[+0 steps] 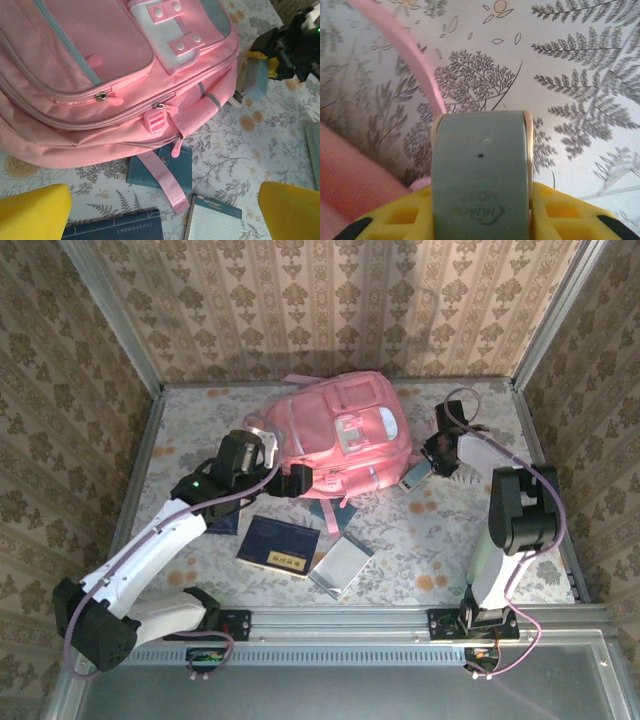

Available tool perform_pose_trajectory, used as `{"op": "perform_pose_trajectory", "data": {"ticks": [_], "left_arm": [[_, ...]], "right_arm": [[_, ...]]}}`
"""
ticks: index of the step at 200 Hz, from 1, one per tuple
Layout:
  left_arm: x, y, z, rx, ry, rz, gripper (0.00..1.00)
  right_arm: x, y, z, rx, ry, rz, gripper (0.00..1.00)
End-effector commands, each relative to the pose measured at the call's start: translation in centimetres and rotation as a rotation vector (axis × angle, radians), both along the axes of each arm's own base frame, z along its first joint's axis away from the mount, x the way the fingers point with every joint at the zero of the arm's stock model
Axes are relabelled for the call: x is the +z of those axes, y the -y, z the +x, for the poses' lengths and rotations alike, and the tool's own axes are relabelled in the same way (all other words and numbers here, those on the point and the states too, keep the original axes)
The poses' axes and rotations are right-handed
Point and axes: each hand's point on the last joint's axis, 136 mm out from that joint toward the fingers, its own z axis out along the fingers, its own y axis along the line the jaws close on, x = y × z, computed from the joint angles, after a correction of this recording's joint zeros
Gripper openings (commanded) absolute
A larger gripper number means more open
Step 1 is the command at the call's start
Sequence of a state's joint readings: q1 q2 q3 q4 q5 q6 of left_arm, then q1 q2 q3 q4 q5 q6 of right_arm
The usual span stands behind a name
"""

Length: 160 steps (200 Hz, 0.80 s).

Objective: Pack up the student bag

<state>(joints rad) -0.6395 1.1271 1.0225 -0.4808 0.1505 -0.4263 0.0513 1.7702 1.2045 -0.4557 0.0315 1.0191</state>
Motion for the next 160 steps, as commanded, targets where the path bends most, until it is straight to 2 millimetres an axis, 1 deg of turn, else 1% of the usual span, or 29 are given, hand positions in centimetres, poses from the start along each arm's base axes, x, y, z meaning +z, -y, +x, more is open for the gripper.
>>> {"op": "perform_pose_trajectory", "data": {"ticks": [1,12,24,42,56,75,96,115,142,160], "left_arm": [[0.6,1.0,0.2,-0.011,-0.025,-0.066,0.98],[0.6,1.6,0.2,-0.023,-0.047,-0.089,0.99],[0.5,2.3,0.2,-0.039,-0.071,-0.116,0.99],[0.5,3.5,0.4,-0.067,-0.100,-0.159,0.99],[0.6,4.7,0.4,-0.104,-0.131,-0.196,0.99],[0.5,6.5,0.3,-0.155,-0.175,-0.247,0.98],[0.5,8.3,0.2,-0.206,-0.201,-0.294,0.93],[0.2,9.1,0.2,-0.226,-0.211,-0.307,0.88],[-0.2,9.8,0.5,-0.243,-0.226,-0.324,0.81],[-0.5,9.9,0.7,-0.243,-0.228,-0.317,0.76]], "right_arm": [[5.6,-1.8,0.0,0.112,0.186,0.036,0.20],[7.7,-3.3,-0.1,0.176,0.280,0.075,0.16],[10.2,-5.5,0.0,0.278,0.401,0.141,0.16],[13.3,-8.4,-0.7,0.392,0.526,0.225,0.16],[14.2,-10.7,-1.1,0.463,0.551,0.279,0.15],[16.3,-14.3,-1.9,0.576,0.598,0.373,0.15],[17.9,-17.1,-2.9,0.668,0.619,0.414,0.14],[18.8,-19.0,-3.7,0.730,0.629,0.423,0.14],[19.7,-20.6,-4.4,0.769,0.639,0.448,0.13],[20.1,-21.2,-4.6,0.778,0.642,0.461,0.12]]}}
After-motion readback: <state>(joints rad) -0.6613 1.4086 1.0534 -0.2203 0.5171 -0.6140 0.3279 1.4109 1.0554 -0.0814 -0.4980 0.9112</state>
